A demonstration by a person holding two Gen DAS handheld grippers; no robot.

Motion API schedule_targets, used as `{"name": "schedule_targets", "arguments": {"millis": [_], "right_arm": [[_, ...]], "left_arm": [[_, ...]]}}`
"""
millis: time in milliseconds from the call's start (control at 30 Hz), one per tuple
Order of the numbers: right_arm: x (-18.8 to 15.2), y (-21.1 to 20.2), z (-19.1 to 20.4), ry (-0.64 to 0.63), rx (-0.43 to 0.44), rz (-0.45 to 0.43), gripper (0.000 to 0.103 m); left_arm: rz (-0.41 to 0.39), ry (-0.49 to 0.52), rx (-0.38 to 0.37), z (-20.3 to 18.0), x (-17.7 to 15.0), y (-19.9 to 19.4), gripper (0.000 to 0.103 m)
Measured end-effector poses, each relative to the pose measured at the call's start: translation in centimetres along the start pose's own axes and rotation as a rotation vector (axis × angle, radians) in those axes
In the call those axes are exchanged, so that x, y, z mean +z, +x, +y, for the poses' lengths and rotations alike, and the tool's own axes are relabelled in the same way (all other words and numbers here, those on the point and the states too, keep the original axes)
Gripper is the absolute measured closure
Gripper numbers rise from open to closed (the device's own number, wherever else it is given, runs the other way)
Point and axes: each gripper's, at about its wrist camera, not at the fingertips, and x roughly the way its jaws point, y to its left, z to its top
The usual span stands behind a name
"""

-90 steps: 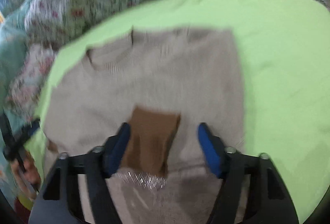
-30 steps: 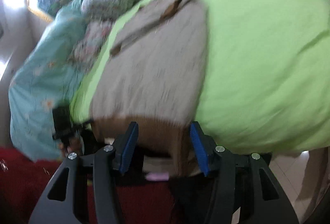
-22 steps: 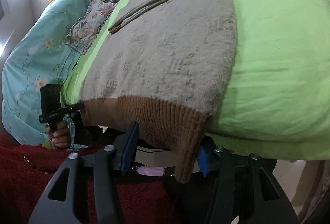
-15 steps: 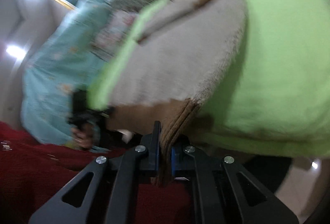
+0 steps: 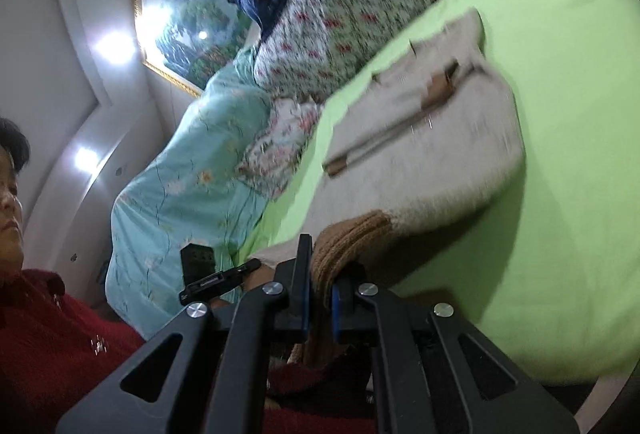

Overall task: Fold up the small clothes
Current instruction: 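Carry the hem toward the collar with the left gripper while the right gripper releases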

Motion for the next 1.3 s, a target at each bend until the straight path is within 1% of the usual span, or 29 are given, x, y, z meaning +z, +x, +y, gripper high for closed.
{"name": "schedule_targets", "arguments": {"millis": [67, 133, 233, 300, 367, 433, 500, 600, 633, 667, 833, 900, 1000, 1067, 1133, 1167, 1200, 1233, 1267, 1300], "right_arm": [[2.0, 0.3, 0.2, -0.006, 0.008, -0.045, 0.094], [4.0, 0.8, 0.5, -0.024, -0.002, -0.077, 0.094], [7.7, 3.2, 0.6, -0.058, -0.046, -0.104, 0.094], [10.1, 5.2, 0.2, -0.066, -0.093, -0.104, 0.094], [12.2, 7.0, -0.4, -0.063, -0.122, -0.106, 0.094], [14.5, 8.8, -1.3, -0.057, -0.163, -0.112, 0.094], [16.9, 10.5, -2.1, -0.059, -0.202, -0.114, 0.094], [20.4, 13.2, -3.7, -0.052, -0.229, -0.106, 0.094], [21.1, 13.8, -4.1, -0.051, -0.239, -0.102, 0.094], [22.0, 14.9, -5.0, -0.047, -0.269, -0.092, 0.094], [24.1, 18.6, -8.9, -0.015, -0.387, -0.051, 0.094], [24.5, 19.7, -10.3, -0.005, -0.412, -0.038, 0.094], [24.8, 21.6, -12.3, -0.003, -0.472, -0.005, 0.094], [24.7, 22.7, -13.9, 0.028, -0.520, 0.023, 0.093], [24.3, 22.9, -15.0, 0.063, -0.553, 0.040, 0.090], [24.0, 22.5, -15.1, 0.072, -0.565, 0.030, 0.085], [23.7, 21.8, -14.7, 0.069, -0.572, 0.010, 0.078], [23.3, 21.0, -14.1, 0.054, -0.578, -0.017, 0.073], [22.9, 20.3, -13.3, 0.034, -0.588, -0.040, 0.060], [22.4, 19.5, -12.1, -0.001, -0.598, -0.069, 0.048]], "left_arm": [[-0.064, 0.009, -0.009, -0.6, 2.4, -0.4, 0.097], [-0.121, 0.023, -0.010, -0.9, 5.2, -0.3, 0.097], [-0.168, 0.041, 0.008, -1.3, 9.0, 1.2, 0.097], [-0.186, 0.043, 0.030, -1.2, 11.6, 2.6, 0.097], [-0.190, 0.031, 0.051, -0.6, 13.9, 4.6, 0.097], [-0.184, 0.013, 0.086, 0.6, 16.5, 7.2, 0.097], [-0.175, -0.011, 0.106, 1.8, 18.0, 9.4, 0.097], [-0.156, -0.038, 0.136, 3.8, 19.8, 12.6, 0.097], [-0.147, -0.048, 0.148, 4.4, 20.3, 13.5, 0.097], [-0.135, -0.059, 0.153, 5.0, 20.8, 14.5, 0.097], [-0.068, -0.066, 0.215, 7.7, 22.2, 19.7, 0.097], [-0.043, -0.080, 0.232, 9.0, 22.5, 21.7, 0.097], [0.000, -0.116, 0.251, 11.1, 22.8, 24.4, 0.096], [0.044, -0.138, 0.264, 12.1, 22.7, 25.9, 0.094], [0.070, -0.151, 0.261, 12.2, 22.1, 26.2, 0.092], [0.063, -0.142, 0.248, 11.6, 21.6, 25.7, 0.088], [0.063, -0.129, 0.238, 10.9, 21.1, 25.2, 0.083], [0.065, -0.110, 0.228, 10.1, 20.5, 24.6, 0.070], [0.066, -0.089, 0.219, 8.9, 19.6, 24.0, 0.063], [0.065, -0.070, 0.200, 7.8, 18.7, 23.5, 0.052]]}}
